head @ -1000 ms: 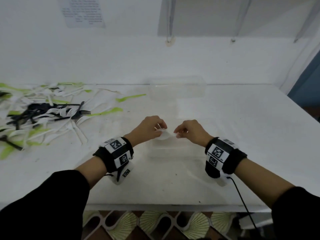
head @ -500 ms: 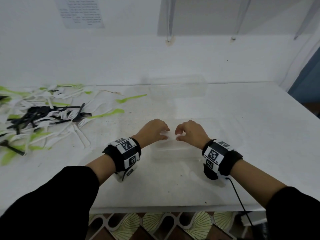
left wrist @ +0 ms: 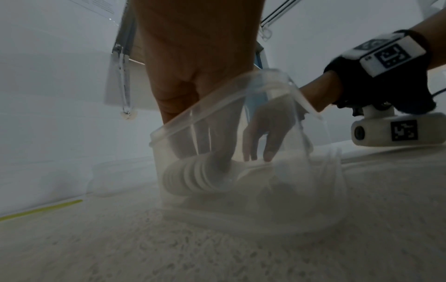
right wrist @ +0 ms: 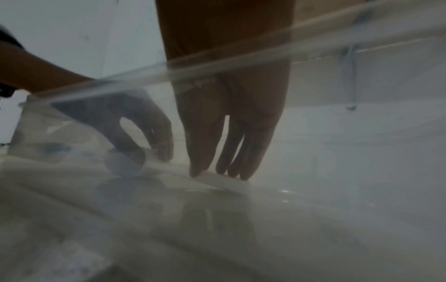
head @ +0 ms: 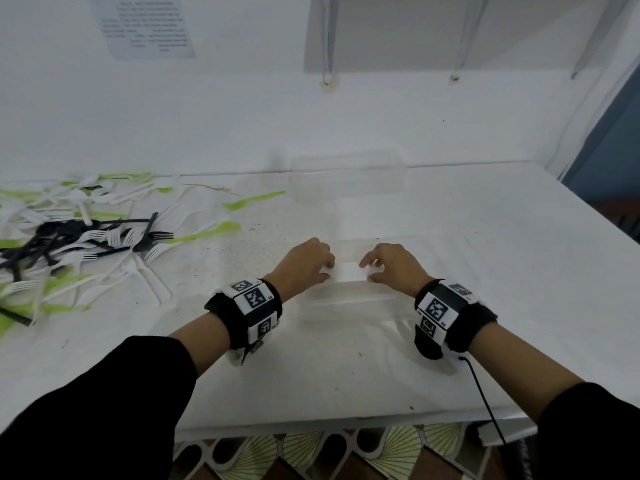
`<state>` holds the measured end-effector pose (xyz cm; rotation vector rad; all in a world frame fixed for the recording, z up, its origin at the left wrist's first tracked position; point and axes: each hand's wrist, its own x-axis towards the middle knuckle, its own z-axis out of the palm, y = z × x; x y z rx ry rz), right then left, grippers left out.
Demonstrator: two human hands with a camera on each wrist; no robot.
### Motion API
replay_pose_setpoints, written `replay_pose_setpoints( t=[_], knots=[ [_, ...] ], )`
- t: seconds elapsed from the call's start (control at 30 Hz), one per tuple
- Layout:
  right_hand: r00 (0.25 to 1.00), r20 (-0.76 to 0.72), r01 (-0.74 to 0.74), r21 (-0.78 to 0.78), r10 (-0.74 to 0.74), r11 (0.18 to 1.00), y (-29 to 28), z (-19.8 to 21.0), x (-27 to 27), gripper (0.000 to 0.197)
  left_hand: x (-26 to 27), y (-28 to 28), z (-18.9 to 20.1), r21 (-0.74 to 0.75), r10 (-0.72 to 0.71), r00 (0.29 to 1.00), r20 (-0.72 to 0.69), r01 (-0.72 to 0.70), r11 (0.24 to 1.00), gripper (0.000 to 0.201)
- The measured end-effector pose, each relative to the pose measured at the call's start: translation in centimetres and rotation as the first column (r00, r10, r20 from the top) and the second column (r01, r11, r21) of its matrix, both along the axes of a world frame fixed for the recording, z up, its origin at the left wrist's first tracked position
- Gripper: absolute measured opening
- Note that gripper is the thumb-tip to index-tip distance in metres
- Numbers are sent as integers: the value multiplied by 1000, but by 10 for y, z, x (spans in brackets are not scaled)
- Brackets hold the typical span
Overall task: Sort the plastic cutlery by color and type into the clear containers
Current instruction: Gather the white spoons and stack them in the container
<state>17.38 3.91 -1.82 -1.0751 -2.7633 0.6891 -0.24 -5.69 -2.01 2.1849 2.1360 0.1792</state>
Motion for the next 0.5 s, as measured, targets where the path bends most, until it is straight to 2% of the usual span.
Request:
replay_pose_setpoints(
  t=[0.17, 0.5],
  knots=[
    [1000, 12, 8, 45, -9, 999, -1, 1, -7, 27, -7, 2, 4, -20, 11, 991, 134, -8, 1000, 27],
    [998, 57, -5, 76, 0, 997, -2, -1, -13, 29, -6, -1, 1, 2, 21, 989, 143, -22, 1000, 24]
  ],
)
